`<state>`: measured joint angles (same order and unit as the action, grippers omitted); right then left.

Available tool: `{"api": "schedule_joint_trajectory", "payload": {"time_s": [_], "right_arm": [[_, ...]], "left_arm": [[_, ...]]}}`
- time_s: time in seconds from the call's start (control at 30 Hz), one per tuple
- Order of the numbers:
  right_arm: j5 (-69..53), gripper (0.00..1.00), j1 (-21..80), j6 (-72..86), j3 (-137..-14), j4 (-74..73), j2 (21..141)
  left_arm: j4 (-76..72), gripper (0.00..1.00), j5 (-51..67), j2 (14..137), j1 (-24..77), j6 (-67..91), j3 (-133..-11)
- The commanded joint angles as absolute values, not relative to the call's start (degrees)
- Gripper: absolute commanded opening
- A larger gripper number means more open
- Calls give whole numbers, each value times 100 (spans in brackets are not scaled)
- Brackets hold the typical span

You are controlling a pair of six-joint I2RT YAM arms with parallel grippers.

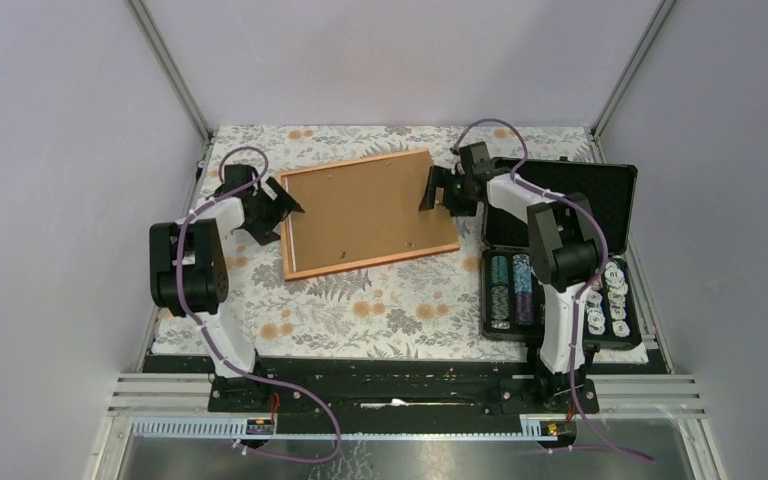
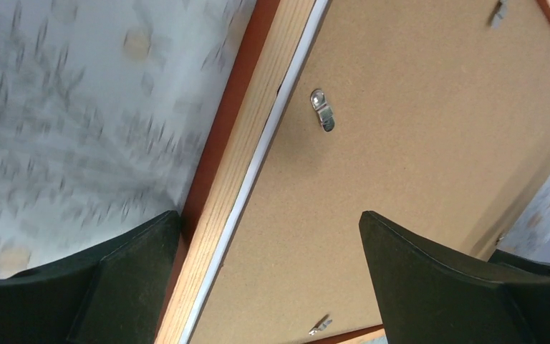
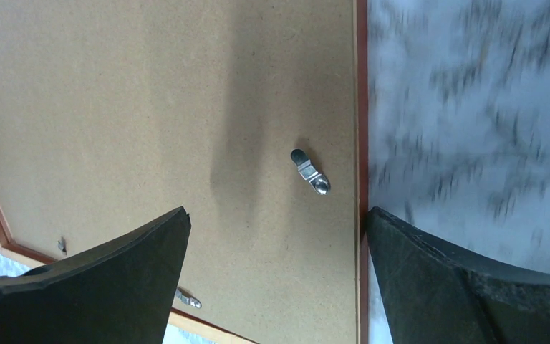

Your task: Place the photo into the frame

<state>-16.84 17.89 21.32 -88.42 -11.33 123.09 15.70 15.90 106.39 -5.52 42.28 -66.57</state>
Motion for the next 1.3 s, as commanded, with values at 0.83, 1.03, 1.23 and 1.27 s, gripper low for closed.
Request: {"api": "schedule_joint_trajectory", "payload": {"time_s": [0.83, 1.03, 1.23, 1.27], "right_arm": [[-455, 100, 2397, 1701, -8596, -1630, 11667], [-768, 100, 2411, 1732, -8662, -1639, 11823], [-1080, 100, 2485, 2052, -8683, -1713, 11764], [-1215, 100, 2487, 2119, -8684, -1709, 11750]], "left_arm": [[2164, 99, 1416, 9651, -639, 3907, -5905], [2114, 99, 1450, 9606, -641, 3901, -5880], [2088, 99, 1509, 9604, -647, 3902, -5870], [2085, 99, 1522, 9611, -642, 3910, -5867]]}}
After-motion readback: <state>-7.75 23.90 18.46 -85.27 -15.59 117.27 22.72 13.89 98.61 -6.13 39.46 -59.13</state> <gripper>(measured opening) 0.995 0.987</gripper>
